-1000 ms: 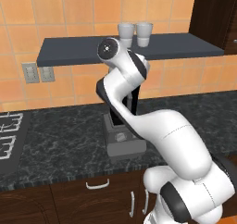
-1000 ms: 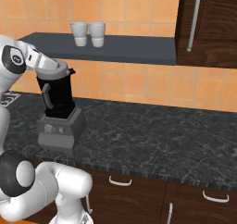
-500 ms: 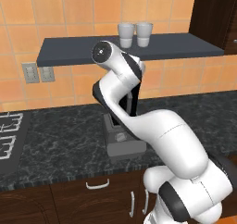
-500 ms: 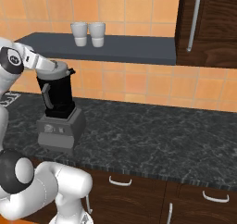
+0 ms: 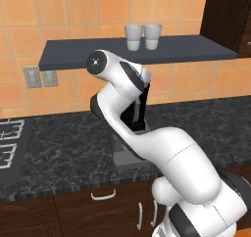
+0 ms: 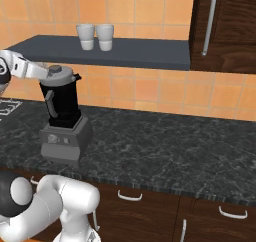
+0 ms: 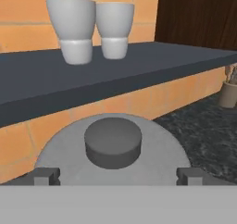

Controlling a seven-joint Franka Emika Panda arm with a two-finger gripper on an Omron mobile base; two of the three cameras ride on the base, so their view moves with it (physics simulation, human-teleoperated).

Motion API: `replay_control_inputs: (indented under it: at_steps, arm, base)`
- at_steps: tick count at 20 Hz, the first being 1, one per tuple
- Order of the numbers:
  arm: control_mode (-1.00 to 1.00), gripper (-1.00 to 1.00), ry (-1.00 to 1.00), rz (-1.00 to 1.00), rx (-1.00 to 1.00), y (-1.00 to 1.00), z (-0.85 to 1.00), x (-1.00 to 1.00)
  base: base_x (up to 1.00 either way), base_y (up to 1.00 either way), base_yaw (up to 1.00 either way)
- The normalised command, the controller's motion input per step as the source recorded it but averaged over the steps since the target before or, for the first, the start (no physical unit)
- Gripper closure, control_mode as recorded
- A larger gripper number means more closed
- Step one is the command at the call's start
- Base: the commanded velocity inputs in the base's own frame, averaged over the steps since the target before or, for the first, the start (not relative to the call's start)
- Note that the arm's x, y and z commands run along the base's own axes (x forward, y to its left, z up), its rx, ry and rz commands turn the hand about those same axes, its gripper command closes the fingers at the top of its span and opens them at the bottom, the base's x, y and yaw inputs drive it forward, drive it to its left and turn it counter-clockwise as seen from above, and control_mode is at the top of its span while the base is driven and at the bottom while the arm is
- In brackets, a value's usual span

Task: Close the lid blender by securely placing the lid on top.

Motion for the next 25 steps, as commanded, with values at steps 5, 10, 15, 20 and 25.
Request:
replay_control_inputs:
  at_steps: [5,10,15,20,25]
  arm:
    - [-1.0,-1.0,0.0,0.0,-0.05,0.04,-0.01,-0.85]
    - [-1.0,-1.0,0.0,0.01,-0.05,0.03,-0.03,-0.83]
    - [-1.0,-1.0,-0.08,0.05,0.01,-0.1,-0.04,-0.54]
    - [-1.0,-1.0,-0.1,0.06,0.1,-0.5,-0.19,-0.18]
    - [-1.0,-1.0,-0.16,0.12,0.18,-0.79,-0.27,-0.38]
  base:
    - [0.0,0.0,0.0]
    - [0.0,0.0,0.0]
    - [0.0,0.0,0.0]
    - [0.0,0.0,0.0]
    - [0.0,0.0,0.0]
